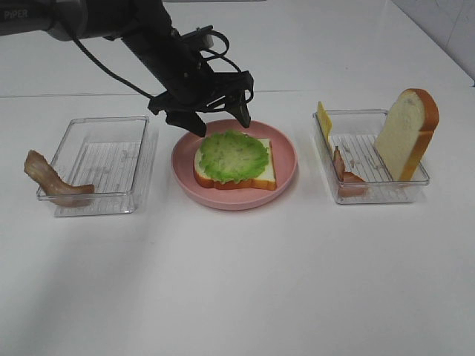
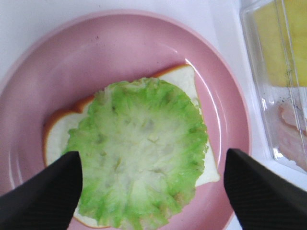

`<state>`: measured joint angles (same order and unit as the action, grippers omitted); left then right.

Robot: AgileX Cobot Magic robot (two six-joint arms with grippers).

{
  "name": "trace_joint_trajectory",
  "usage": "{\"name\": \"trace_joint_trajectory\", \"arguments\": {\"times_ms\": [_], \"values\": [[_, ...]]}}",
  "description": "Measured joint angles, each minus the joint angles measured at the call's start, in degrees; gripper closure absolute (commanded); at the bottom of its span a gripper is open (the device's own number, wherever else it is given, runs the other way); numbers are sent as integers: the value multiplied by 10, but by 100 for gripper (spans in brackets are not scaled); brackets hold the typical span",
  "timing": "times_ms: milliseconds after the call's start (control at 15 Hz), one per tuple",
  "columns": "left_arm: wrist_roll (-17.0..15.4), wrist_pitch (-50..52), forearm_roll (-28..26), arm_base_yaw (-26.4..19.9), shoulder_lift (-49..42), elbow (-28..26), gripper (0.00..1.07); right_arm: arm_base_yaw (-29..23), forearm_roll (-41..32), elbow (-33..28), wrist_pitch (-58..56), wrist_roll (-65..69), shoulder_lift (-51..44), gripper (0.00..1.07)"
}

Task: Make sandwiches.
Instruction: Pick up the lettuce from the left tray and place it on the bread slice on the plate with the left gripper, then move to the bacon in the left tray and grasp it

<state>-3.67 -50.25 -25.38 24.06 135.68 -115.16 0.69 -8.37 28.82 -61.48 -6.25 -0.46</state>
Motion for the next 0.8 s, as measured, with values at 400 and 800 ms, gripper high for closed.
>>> {"name": "trace_joint_trajectory", "arguments": {"times_ms": [400, 800], "values": [[-42, -183, 237, 0, -52, -104, 28, 0, -1, 0, 0, 0, 0, 29], [-77, -191, 272, -33, -126, -99, 28, 0, -1, 0, 0, 0, 0, 29]]}}
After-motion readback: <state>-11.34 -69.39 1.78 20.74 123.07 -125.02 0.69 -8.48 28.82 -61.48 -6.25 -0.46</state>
